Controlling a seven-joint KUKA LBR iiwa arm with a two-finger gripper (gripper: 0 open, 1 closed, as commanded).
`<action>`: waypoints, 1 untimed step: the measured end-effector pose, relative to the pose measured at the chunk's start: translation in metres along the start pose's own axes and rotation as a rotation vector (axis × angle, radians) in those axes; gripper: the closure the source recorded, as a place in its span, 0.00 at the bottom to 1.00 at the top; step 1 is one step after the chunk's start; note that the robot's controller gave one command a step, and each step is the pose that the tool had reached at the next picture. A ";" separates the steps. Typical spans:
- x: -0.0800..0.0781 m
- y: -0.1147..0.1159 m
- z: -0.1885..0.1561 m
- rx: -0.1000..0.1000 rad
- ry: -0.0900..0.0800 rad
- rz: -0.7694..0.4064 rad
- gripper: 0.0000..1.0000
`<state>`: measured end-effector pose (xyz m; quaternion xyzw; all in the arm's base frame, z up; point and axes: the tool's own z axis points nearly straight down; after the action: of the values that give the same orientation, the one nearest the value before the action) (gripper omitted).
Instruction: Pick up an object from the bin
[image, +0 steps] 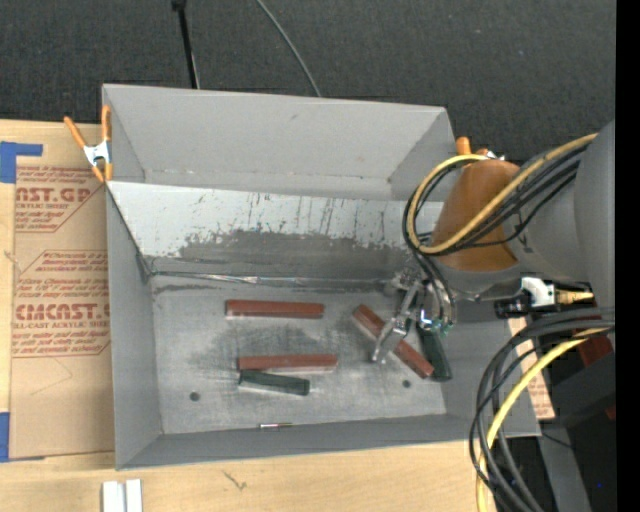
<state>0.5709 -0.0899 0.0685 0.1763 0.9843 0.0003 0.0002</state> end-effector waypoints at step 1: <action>0.009 0.006 -0.005 -0.001 0.003 0.065 1.00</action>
Offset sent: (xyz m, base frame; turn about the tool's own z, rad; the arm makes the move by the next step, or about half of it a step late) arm 0.0000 0.0000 0.0000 0.0000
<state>0.5645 -0.0810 0.0730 0.2081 0.9781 0.0009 -0.0012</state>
